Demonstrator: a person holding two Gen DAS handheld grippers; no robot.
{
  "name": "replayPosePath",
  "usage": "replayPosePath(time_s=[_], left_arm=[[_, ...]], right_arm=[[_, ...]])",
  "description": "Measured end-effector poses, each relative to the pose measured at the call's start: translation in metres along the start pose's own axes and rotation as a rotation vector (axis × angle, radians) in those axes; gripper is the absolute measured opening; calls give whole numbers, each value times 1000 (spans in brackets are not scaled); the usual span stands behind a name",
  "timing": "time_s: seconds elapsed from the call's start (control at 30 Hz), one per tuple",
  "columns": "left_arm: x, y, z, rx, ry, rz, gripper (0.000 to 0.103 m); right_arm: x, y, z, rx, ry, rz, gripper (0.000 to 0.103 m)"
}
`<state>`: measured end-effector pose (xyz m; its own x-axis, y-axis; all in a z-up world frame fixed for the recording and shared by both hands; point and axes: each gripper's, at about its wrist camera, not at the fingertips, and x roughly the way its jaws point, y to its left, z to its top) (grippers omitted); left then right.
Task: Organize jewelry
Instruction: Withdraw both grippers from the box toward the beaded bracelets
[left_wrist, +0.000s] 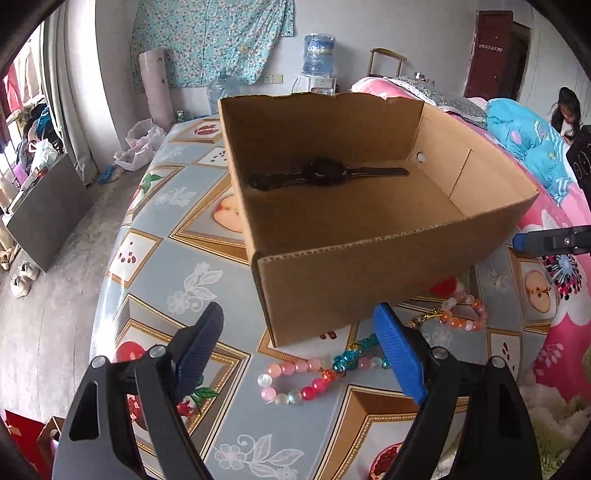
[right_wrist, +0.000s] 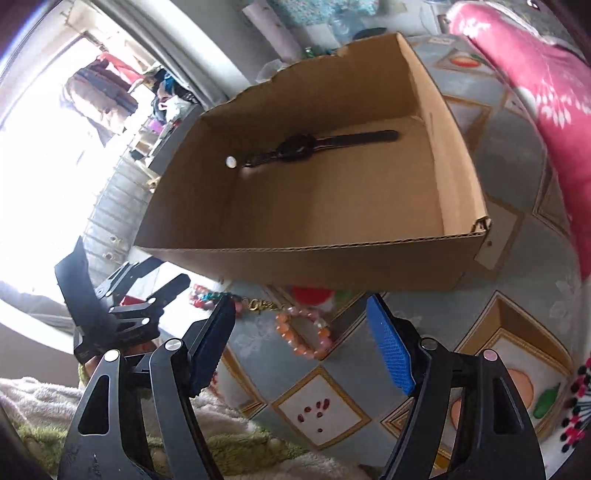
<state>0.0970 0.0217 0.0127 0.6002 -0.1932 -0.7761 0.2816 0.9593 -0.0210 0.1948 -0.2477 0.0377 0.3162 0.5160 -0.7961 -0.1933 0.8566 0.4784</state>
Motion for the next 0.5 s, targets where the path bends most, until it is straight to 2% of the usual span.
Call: replayPosePath(time_s=[0.17,0.5], left_arm=[[1,9,6,-40,-9,-5,83],[6,20,12,-86,-8,-29,83]], right_arm=[[-3,-23,11,91,-23,51,59],[4,-25,2,77,-47,47,59]])
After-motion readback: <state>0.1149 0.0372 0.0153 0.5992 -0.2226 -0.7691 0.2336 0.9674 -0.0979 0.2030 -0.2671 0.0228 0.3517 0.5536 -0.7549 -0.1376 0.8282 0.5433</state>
